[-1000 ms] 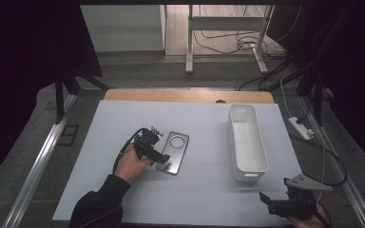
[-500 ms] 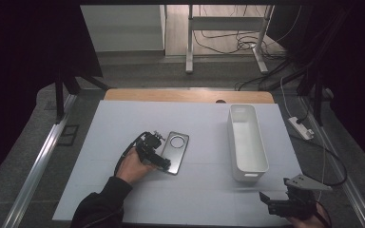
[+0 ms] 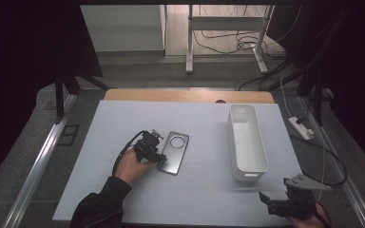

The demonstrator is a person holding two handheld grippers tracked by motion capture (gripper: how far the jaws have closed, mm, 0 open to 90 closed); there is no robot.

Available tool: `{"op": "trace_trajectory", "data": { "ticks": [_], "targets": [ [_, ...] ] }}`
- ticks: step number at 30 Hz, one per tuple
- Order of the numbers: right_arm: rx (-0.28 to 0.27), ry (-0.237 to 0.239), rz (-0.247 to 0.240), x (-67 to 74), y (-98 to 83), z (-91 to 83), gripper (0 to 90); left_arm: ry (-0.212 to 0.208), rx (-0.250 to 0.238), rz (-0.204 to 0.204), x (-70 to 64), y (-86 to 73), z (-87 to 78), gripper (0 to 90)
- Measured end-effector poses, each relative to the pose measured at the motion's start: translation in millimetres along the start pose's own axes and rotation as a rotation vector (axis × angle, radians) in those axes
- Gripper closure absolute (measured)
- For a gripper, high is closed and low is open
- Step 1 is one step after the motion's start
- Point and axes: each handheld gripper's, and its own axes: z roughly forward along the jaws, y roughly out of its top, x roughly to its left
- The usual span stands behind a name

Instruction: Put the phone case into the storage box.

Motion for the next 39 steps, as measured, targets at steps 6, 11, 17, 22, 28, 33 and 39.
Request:
{"op": "trace_trajectory", "data": {
  "ticks": [6, 11, 17, 22, 28, 33, 39],
  "targets": [
    [0.001, -0.006, 0.002, -0.3, -0.1, -0.2, 0.0, -0.053, -0.002, -0.044, 5.2, -1.1, -0.7, 74.1],
    [-0.001, -0.003, 0.003, -0.6, -0.1, -0.1, 0.0, -0.083, -0.004, -0.084, 6.5, -1.9, -0.6, 81.7],
    [0.001, -0.005, 0.001, -0.4, -0.1, -0.3, 0.0, -0.092, -0.008, -0.083, 4.3, -2.5, -0.5, 88.8],
    [0.000, -0.006, 0.001, -0.4, -0.1, -0.3, 0.0, -0.076, -0.020, -0.069, 2.0, -3.9, -0.8, 89.5],
    [-0.001, -0.007, 0.001, -0.3, -0.1, -0.4, 0.0, -0.056, -0.067, -0.047, 0.0, -9.2, -4.8, 89.8],
    [-0.003, -0.003, 0.004, -0.7, -0.1, -0.3, 0.0, -0.068, -0.133, -0.048, 0.7, -16.3, -15.4, 89.8],
    [-0.005, -0.002, 0.003, -0.4, -0.1, -0.5, 0.0, -0.073, -0.198, -0.045, -1.6, -28.0, -27.6, 89.8]
  ]
}}
